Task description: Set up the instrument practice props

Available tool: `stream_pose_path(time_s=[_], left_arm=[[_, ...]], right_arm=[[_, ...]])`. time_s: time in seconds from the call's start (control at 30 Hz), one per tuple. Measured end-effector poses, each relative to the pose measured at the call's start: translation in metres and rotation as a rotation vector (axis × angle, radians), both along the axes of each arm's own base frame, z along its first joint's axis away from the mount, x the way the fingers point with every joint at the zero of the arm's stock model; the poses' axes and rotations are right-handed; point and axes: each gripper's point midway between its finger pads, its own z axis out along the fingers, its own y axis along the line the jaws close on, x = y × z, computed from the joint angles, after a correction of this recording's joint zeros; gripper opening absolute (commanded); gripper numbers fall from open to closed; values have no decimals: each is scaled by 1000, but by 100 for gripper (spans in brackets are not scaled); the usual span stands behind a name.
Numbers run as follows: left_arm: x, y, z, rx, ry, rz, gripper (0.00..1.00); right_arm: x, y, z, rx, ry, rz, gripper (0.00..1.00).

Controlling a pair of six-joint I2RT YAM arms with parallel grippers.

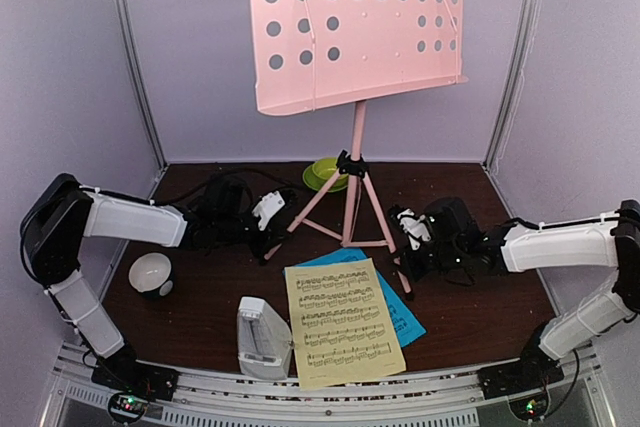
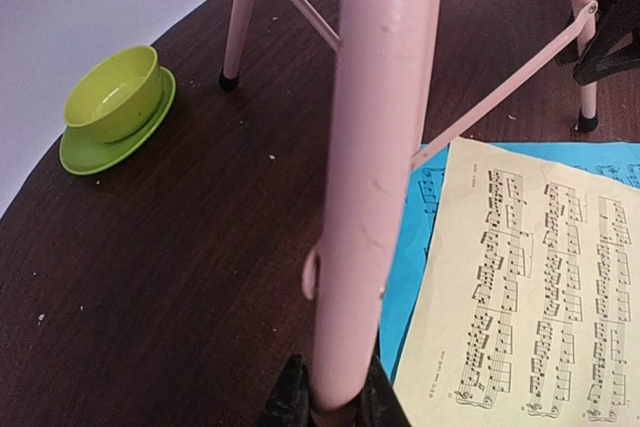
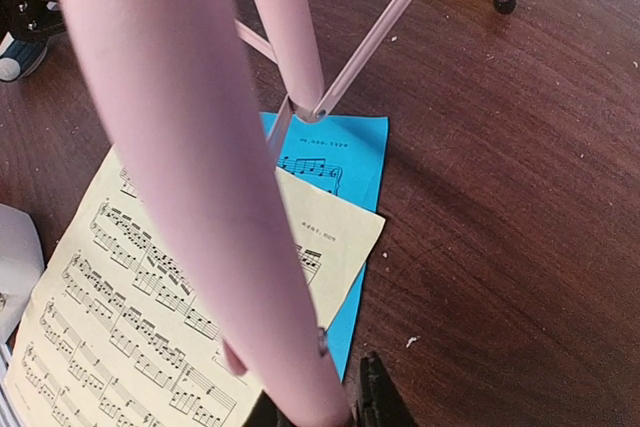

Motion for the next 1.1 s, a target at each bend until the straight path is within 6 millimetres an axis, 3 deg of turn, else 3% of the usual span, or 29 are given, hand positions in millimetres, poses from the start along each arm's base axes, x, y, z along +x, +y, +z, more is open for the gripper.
stream_pose_path(time_s=[0.37, 0.9, 1.1], left_arm=[[4, -5, -1, -9, 8, -6, 0], [62, -54, 3, 28, 17, -26, 0], [81, -61, -2, 63, 25, 5, 0]], right_arm=[[-5, -6, -1, 22, -9, -20, 0], [14, -32, 4, 13, -37, -208, 0], [22, -28, 5, -7, -43, -261, 0]])
